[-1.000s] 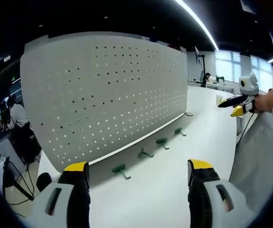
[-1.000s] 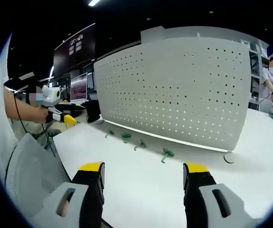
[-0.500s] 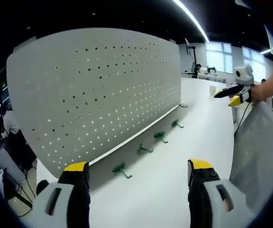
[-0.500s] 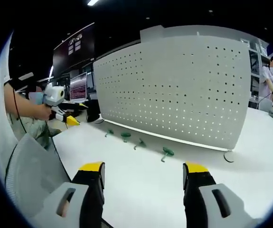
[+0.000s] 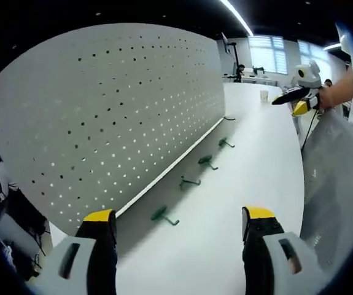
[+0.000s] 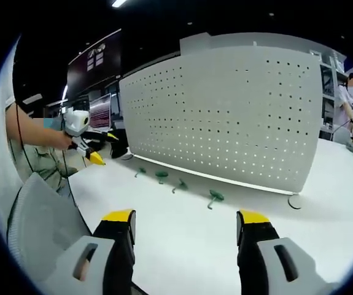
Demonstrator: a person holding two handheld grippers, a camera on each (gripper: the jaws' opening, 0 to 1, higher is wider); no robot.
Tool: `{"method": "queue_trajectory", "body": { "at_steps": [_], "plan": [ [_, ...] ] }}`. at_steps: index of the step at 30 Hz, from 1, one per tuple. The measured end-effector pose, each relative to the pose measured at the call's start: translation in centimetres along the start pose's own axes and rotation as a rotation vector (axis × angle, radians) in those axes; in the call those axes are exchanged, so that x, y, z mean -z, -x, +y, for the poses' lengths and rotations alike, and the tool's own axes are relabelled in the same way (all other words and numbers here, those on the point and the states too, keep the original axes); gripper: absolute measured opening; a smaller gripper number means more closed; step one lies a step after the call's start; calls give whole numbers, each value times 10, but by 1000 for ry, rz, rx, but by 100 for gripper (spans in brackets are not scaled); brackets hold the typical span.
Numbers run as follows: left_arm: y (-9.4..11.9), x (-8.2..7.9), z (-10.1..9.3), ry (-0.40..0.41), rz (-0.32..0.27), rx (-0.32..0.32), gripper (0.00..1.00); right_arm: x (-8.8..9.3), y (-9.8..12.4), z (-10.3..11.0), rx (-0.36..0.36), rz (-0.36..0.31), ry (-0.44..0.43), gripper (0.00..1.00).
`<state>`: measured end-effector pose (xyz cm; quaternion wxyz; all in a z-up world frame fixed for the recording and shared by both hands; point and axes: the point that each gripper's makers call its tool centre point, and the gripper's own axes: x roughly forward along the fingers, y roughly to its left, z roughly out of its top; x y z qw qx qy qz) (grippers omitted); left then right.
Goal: Insert the hook assembly into the mounting plate slot until the hook locks in place.
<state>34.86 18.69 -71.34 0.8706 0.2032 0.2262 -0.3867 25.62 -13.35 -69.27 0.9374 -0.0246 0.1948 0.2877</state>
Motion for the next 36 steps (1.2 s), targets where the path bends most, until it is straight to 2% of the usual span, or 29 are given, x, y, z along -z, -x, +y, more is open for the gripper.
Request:
{"method": "queue_trajectory", "body": {
  "at_steps": [19, 36],
  "plan": [
    [-22, 11, 10, -100, 94, 96, 86, 2, 3, 2, 7, 7, -7, 64],
    [-40, 31, 14, -286, 221, 217, 84, 6, 0, 6, -11, 29, 9, 64]
  ]
}}
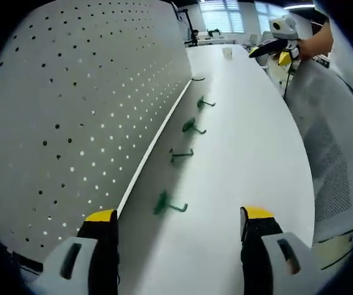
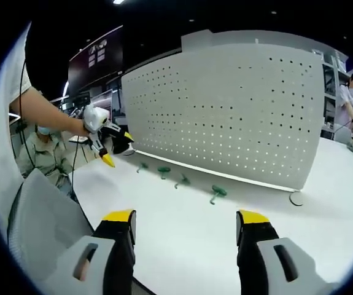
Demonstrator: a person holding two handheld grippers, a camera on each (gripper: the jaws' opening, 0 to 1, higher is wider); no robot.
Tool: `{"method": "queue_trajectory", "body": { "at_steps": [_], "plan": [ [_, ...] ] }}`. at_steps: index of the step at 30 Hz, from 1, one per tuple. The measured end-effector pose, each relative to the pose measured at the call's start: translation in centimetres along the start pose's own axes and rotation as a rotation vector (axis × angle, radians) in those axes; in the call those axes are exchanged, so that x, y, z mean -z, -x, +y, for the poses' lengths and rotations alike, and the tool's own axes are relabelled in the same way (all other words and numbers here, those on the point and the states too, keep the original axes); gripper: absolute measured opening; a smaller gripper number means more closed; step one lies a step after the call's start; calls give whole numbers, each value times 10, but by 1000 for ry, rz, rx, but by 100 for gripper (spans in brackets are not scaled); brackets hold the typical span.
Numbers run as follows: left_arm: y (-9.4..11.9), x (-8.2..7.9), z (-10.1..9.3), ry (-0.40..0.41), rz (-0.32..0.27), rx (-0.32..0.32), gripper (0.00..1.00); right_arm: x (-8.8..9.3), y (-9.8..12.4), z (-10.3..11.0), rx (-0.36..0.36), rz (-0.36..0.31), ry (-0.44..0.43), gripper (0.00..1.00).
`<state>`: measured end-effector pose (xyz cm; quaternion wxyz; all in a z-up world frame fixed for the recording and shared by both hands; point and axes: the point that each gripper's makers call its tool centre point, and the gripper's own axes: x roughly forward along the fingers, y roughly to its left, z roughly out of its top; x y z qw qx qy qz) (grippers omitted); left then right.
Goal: Insert the hook assembly into the mounting plate slot until the hook locks in place.
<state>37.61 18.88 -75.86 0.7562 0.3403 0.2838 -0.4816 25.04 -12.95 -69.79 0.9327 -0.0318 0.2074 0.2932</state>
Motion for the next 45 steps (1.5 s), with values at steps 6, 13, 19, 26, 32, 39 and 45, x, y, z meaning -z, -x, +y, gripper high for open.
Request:
{"method": "queue_trajectory", "body": {
  "at_steps": [6, 13, 19, 26, 32, 39, 45],
  "plan": [
    [-4, 7, 1, -53, 42, 48, 84, 2, -1, 2, -8, 8, 8, 64],
    [-12, 17, 7, -66, 88, 66, 83, 5, -3, 6, -24, 26, 27, 64],
    [-18, 22, 7, -107, 120, 104, 81, 5, -2, 5, -19, 24, 23, 64],
    [-26, 26, 11, -151, 146, 121, 79, 6, -3, 8, -25, 30, 34, 64],
    [-32, 30, 16, -177, 176, 134, 77, 6, -3, 5, -13, 35, 40, 64],
    [-38, 33, 18, -210, 201, 164, 74, 7, -2, 3, -4, 32, 37, 64],
    [-47, 34, 15, -219, 215, 175, 74, 3, -2, 5, -14, 16, 28, 64]
  ]
}}
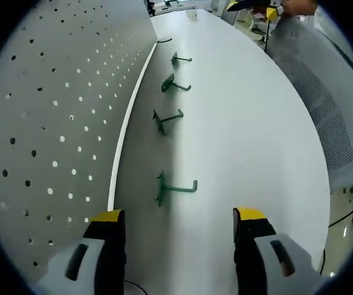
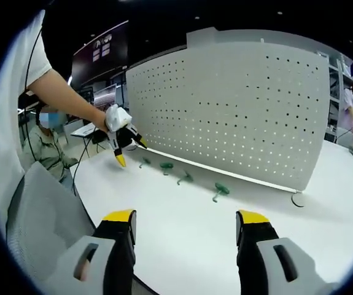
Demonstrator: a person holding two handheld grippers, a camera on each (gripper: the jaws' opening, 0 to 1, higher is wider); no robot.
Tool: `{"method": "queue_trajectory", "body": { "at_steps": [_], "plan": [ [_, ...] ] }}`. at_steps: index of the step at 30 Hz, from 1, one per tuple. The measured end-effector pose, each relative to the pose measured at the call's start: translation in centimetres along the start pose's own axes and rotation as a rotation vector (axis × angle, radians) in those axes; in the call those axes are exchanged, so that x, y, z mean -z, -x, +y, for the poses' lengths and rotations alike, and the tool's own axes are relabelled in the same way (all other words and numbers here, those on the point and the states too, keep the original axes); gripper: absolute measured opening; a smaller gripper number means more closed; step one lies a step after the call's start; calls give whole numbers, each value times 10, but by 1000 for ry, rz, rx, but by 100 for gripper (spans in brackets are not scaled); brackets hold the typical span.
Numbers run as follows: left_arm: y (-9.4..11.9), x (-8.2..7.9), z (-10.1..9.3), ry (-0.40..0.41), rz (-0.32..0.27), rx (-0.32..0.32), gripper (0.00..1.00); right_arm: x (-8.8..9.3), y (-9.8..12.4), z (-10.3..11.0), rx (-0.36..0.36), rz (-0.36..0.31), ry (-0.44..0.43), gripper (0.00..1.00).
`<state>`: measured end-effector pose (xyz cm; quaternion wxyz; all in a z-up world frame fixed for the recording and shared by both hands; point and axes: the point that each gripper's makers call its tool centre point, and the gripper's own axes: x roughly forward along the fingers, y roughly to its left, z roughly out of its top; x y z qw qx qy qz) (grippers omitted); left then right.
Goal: Insert the hook assembly into the mounting plate slot until the hook locks in place.
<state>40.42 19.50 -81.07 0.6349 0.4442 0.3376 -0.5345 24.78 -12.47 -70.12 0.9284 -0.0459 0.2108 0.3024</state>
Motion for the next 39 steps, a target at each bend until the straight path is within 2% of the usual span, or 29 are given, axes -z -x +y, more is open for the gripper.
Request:
{"method": "queue_trajectory", "body": {
  "at_steps": [5, 8, 10, 13, 16, 19, 26, 32, 35, 38, 39],
  "plan": [
    [-6, 1, 0, -1, 6, 24, 74, 1, 0, 0, 2, 4, 3, 64],
    [-9, -1, -2, 17, -18, 61, 75, -1, 0, -1, 3, -6, -5, 64],
    [-11, 1, -1, 12, -4, 69, 74, 0, 0, -1, 4, -2, -8, 64],
    [-13, -1, -3, 40, -22, 101, 74, 0, 0, -1, 3, -2, -8, 64],
    [-16, 4, -5, 39, 2, 119, 71, 0, 0, 0, 6, 2, -3, 64],
    [-19, 2, -7, 81, -16, 150, 70, 1, 0, -1, 8, 3, -3, 64],
    [-21, 0, -8, 74, -23, 188, 68, 2, 0, -1, 6, 8, -6, 64],
    [-22, -1, -1, 70, -10, 191, 63, 0, 0, -1, 7, 2, -9, 64],
    [-22, -1, -1, 65, -21, 192, 61, 1, 1, -1, 9, 3, -11, 63],
    [-21, -1, -1, 61, -26, 191, 51, 1, 1, -2, 4, -4, -18, 63],
    [-21, -1, 0, 85, -23, 180, 48, 1, 1, -2, 6, -1, -14, 63]
  ]
}}
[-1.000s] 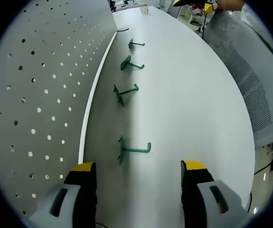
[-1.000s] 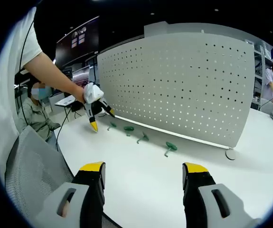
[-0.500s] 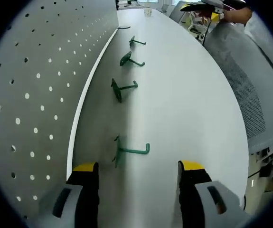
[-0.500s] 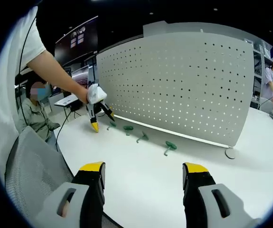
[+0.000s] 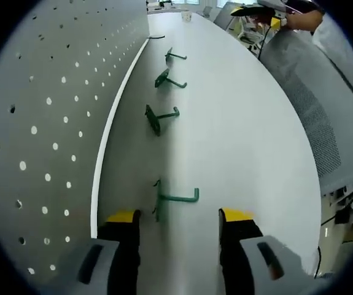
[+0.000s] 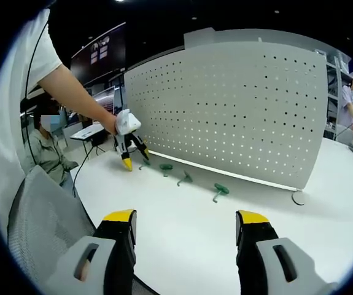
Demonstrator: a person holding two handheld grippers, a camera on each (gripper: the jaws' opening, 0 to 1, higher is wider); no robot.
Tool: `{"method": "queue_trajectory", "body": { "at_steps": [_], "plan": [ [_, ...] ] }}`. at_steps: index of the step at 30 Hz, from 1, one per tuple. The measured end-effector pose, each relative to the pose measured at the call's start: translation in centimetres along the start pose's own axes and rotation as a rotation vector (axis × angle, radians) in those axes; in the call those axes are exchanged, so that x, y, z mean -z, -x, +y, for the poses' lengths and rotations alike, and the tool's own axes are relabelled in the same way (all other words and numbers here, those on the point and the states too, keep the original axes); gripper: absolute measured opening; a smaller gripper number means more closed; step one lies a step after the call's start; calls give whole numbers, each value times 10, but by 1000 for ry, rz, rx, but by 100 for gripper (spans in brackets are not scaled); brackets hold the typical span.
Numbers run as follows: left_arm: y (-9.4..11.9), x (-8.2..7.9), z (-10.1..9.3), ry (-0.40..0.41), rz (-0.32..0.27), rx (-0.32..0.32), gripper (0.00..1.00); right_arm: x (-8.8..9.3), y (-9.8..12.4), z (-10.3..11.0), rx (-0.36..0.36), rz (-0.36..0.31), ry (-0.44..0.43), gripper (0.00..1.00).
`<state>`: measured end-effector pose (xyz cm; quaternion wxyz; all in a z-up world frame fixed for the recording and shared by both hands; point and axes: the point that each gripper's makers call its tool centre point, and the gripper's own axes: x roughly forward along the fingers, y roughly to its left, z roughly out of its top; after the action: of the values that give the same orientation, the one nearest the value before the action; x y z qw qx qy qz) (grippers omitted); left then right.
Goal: Insert the hook assembly into the mounting plate slot until the hook locks in place.
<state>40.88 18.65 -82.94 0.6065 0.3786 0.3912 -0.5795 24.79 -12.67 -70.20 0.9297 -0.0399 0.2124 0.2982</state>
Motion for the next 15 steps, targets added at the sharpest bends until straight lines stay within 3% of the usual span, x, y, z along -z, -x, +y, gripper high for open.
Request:
{"method": "queue_trajectory", "body": {
  "at_steps": [8, 15],
  "plan": [
    [-1, -3, 7, 91, 4, -45, 35, 0, 0, 1, -7, 0, -4, 61],
    [-2, -5, 8, 84, 19, -59, 21, -2, 1, 0, 0, -8, -4, 61]
  ]
}}
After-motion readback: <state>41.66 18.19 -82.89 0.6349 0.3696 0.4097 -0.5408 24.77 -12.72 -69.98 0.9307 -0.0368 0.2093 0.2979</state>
